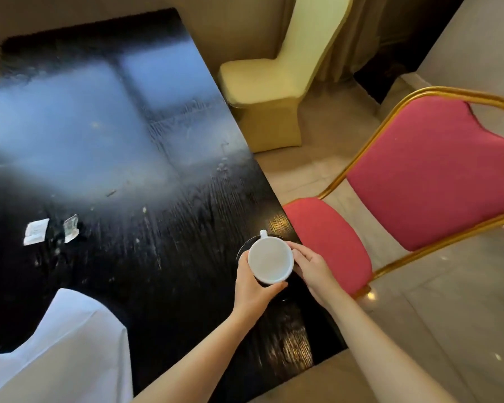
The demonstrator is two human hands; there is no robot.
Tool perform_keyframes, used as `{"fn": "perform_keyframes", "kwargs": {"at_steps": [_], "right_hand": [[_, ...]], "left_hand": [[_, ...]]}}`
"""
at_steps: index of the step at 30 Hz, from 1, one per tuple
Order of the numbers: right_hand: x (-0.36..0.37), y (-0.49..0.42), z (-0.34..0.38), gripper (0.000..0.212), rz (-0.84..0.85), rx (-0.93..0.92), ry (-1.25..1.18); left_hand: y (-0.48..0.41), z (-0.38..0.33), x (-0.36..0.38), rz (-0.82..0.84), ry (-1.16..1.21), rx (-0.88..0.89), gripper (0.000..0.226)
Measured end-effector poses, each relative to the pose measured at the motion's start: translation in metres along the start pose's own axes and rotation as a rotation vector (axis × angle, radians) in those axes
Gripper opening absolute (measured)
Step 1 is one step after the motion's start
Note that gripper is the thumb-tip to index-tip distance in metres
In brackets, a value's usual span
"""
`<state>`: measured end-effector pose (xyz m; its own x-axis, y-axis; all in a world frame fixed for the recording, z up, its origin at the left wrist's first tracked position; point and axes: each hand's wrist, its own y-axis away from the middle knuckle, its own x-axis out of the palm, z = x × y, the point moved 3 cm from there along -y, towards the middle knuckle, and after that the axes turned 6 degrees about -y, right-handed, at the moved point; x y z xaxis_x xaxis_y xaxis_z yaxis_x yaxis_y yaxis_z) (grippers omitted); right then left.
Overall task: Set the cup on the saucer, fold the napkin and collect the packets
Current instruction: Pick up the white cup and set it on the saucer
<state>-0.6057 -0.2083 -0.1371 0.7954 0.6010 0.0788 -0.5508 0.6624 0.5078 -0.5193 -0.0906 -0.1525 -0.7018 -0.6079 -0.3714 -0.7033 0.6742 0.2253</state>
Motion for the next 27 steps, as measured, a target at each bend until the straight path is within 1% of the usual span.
{"fn": "perform_keyframes", "kwargs": {"at_steps": [3,7,12,18,21,27], "right_hand": [[0.000,-0.005,-0.011,0.032,0.004,0.021,0.025],[-0.001,-0.012,-0.019,0.032,-0.002,0.030,0.029],[0.000,-0.016,-0.017,0.032,0.018,0.015,0.053],[0.001,-0.013,-0.012,0.032,0.027,-0.004,0.094],[0.001,-0.011,-0.008,0.033,0.037,-0.014,0.119],[0.002,-0.010,-0.007,0.033,0.033,-0.001,0.134]], "left_hand": [[0.001,0.009,0.006,-0.026,-0.029,-0.016,0.085],[0.001,0.012,0.009,-0.055,-0.059,-0.026,0.085],[-0.001,0.012,0.011,-0.071,-0.089,-0.056,0.085],[-0.001,0.013,0.012,-0.082,-0.111,-0.048,0.088],[-0.003,0.014,0.011,-0.108,-0.161,-0.060,0.089],[-0.003,0.012,0.010,-0.068,-0.165,-0.027,0.090]]}}
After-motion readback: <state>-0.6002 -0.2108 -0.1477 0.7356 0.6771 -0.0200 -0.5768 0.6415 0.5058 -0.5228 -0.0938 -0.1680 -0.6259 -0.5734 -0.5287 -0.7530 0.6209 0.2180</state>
